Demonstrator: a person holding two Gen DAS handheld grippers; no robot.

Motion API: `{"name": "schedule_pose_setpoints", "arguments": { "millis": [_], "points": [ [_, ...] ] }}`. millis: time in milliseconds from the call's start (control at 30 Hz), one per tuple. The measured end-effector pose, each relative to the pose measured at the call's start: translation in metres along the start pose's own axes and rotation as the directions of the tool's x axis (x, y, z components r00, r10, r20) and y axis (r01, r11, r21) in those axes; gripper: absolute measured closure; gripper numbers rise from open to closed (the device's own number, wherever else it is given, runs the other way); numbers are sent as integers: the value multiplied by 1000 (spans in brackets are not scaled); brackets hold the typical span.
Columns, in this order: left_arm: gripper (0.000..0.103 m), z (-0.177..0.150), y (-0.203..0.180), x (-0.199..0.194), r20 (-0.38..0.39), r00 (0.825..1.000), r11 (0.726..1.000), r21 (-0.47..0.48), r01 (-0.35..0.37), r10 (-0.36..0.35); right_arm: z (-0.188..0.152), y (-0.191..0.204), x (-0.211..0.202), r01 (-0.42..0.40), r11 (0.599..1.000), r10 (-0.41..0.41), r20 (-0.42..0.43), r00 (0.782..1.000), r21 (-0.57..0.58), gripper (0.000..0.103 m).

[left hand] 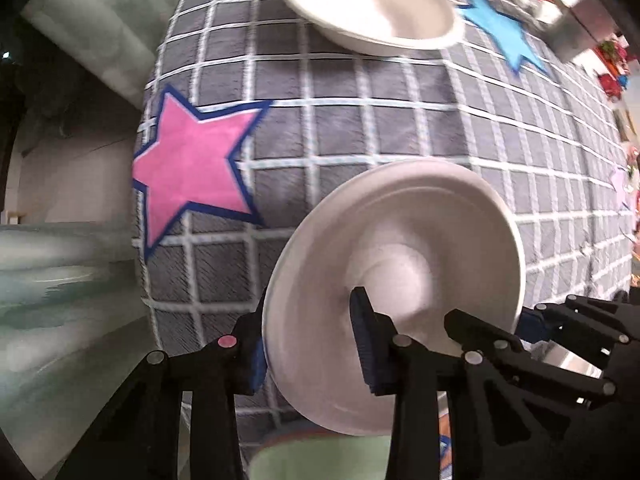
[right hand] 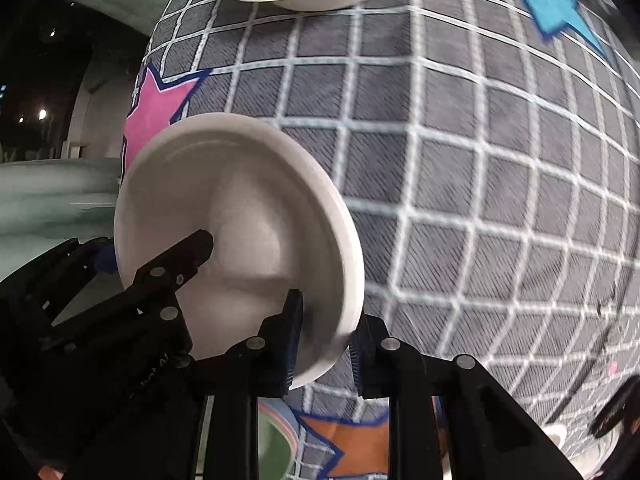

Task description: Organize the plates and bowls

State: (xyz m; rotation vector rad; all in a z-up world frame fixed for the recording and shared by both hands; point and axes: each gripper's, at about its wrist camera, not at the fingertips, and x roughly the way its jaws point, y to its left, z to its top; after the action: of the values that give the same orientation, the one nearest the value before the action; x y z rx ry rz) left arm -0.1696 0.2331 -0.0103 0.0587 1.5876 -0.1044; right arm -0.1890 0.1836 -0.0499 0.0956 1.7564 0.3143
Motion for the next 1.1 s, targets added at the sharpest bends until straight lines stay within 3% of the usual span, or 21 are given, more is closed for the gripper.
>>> {"name": "schedule_pose_setpoints", "arguments": {
  "millis": [367,667,1100],
  "points": [
    [63,-44,-73,-47,70,995,989,135,63,-73,-80,-28,-44,11,990,-25,97,995,138,79],
    [61,-69,-113,-70,91,989,947,311,85,-118,-131,-77,-99,-22,951,-37,183,982,309,79],
    [60,-110,-192,-70,47,997,911,411,43,-68,-195,-155,-124,-56,929,-12,181,983,367,79]
  ]
}}
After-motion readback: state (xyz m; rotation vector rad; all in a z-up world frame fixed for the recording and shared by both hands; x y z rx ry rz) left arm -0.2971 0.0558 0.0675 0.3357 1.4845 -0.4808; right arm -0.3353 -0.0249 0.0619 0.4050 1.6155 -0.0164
